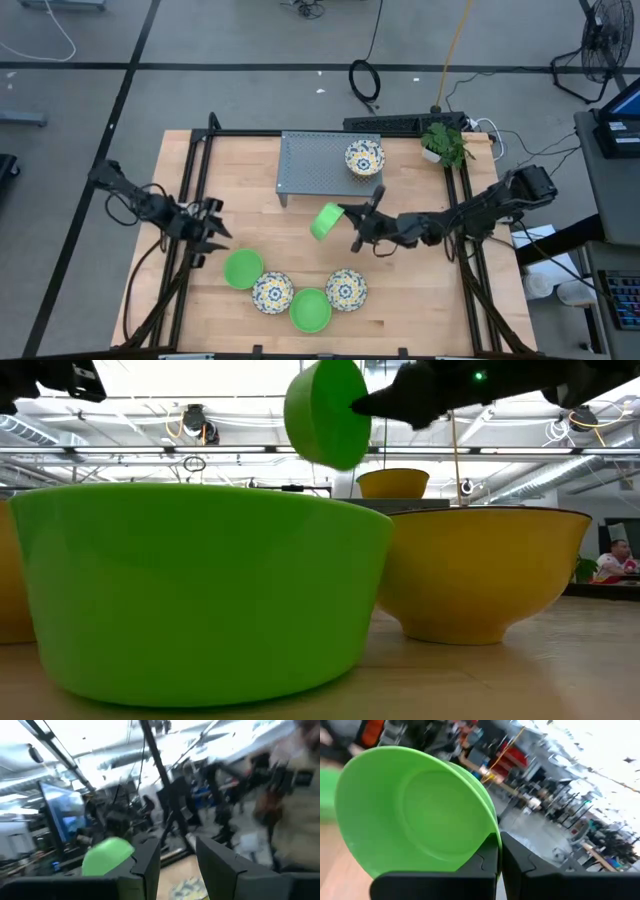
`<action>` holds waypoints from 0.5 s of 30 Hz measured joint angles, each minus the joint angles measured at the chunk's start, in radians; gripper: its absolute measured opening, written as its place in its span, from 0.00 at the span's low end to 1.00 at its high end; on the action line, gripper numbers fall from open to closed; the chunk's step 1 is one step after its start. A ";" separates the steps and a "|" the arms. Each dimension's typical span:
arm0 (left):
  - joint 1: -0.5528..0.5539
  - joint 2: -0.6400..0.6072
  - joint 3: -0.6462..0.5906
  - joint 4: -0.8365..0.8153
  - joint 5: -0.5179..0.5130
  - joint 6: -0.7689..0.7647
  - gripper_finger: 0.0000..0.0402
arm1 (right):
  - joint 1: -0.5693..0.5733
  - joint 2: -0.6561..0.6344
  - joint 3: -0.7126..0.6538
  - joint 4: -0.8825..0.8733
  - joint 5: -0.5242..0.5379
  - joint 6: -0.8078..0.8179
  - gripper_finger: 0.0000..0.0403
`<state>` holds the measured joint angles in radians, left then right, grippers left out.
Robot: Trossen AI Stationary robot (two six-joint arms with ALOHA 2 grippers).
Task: Pick & Place Mini bowls
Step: Put the right green bowl on the shelf
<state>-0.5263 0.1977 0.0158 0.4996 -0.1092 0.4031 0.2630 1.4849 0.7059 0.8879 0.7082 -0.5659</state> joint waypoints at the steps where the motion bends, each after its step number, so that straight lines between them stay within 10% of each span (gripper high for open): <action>1: 0.006 0.039 0.000 0.033 -0.005 0.008 0.33 | -0.003 0.001 0.000 0.033 0.020 -0.023 0.00; 15: 0.082 0.563 0.036 0.536 -0.074 0.004 0.33 | -0.072 0.002 0.001 0.200 0.139 -0.214 0.00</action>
<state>-0.4439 0.7605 0.0515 1.0356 -0.1832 0.4071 0.1907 1.4868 0.7071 1.0878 0.8473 -0.7795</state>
